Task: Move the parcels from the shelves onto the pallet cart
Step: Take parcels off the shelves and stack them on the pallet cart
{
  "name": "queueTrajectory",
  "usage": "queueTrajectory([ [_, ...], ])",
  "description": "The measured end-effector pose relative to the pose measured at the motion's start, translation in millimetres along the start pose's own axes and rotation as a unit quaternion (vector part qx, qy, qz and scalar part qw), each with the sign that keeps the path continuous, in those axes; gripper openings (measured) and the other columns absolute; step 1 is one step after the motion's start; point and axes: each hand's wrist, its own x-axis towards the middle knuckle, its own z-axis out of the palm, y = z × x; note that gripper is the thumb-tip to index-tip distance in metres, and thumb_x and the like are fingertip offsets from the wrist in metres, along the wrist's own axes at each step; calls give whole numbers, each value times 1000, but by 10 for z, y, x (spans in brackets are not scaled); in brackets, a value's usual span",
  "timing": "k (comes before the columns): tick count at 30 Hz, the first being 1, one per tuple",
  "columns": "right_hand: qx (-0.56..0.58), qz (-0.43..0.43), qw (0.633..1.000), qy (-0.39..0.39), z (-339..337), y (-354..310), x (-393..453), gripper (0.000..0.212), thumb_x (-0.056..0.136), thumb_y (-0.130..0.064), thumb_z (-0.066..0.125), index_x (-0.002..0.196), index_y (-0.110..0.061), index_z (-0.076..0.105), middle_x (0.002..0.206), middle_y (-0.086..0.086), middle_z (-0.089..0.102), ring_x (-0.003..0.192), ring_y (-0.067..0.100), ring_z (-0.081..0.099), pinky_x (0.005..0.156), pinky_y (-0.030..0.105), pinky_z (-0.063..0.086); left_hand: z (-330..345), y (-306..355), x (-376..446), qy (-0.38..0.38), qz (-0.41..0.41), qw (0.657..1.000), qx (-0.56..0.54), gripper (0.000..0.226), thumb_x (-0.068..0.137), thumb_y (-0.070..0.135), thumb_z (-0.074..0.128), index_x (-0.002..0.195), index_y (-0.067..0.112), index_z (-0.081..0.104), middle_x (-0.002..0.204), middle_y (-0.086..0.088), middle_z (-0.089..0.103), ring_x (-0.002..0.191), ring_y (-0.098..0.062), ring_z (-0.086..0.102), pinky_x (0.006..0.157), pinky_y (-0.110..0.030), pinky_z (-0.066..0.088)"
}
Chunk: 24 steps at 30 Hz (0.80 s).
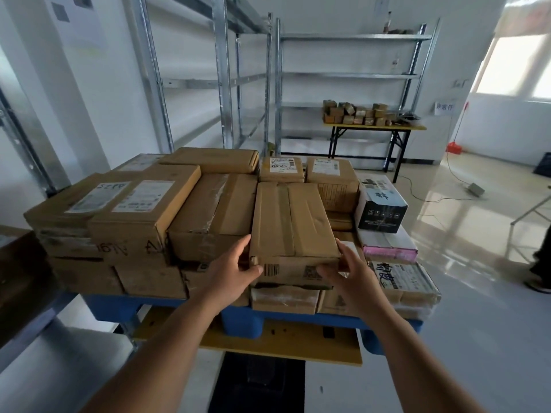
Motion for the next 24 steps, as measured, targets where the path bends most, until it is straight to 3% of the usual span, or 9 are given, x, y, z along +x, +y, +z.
queueTrajectory([
  [3, -6, 7, 1000, 11, 10, 42, 35, 59, 85, -40, 65, 137, -36, 40, 101, -24, 58, 94, -8, 56, 74, 20, 49, 1, 51, 11, 40, 19, 991, 124, 70, 89, 41, 57, 147, 33, 19, 126, 3, 53, 76, 6, 48, 59, -8, 36],
  [6, -5, 7, 1000, 26, -6, 69, 91, 59, 85, -41, 63, 139, -31, 41, 106, -18, 60, 96, -2, 58, 80, 32, 55, 2, 108, 54, 140, 95, 931, 324, 67, 85, 54, 54, 143, 26, 32, 124, 2, 48, 105, -11, 49, 85, -23, 39],
  [8, -7, 5, 1000, 24, -3, 69, 127, 59, 86, -41, 63, 139, -31, 41, 104, -19, 60, 94, -2, 58, 76, 30, 54, -18, 113, 102, 175, 128, 898, 382, 65, 81, 57, 56, 136, 23, 43, 126, 1, 42, 116, -18, 41, 98, -35, 32],
  [11, -18, 0, 1000, 18, 28, 55, 164, 62, 85, -36, 66, 140, -33, 38, 97, -28, 54, 89, -9, 54, 67, 16, 45, -83, 17, 167, 148, 121, 896, 401, 72, 81, 62, 51, 141, 26, 34, 151, -1, 24, 139, -22, 16, 112, -42, 12],
  [13, -19, 2, 1000, 13, 54, 54, 188, 68, 84, -33, 68, 143, -33, 34, 98, -28, 52, 91, -7, 53, 69, 15, 43, -130, -73, 202, 119, 106, 900, 405, 77, 83, 67, 42, 146, 26, 24, 155, 2, 18, 143, -18, 9, 115, -42, 5],
  [17, 0, 28, 1000, -8, 149, 60, 215, 75, 82, -24, 71, 144, -34, 30, 94, -29, 52, 91, -7, 55, 58, 5, 39, -227, -108, 233, 120, 117, 903, 396, 73, 83, 67, 41, 142, 23, 35, 147, 3, 34, 136, -19, 27, 112, -39, 17],
  [21, 9, 40, 999, 8, 245, 56, 240, 71, 85, -23, 68, 144, -33, 30, 98, -20, 58, 83, -12, 50, 62, 9, 40, -262, -87, 241, 129, 125, 902, 392, 62, 85, 62, 43, 134, 24, 45, 139, 5, 42, 131, -18, 34, 108, -38, 23],
  [24, 2, 40, 999, 8, 273, 59, 238, 70, 86, -22, 66, 144, -34, 29, 95, -24, 54, 82, -13, 48, 62, 9, 39, -268, -98, 241, 134, 130, 903, 386, 57, 85, 60, 46, 131, 25, 48, 136, 6, 44, 129, -18, 36, 106, -38, 25],
])
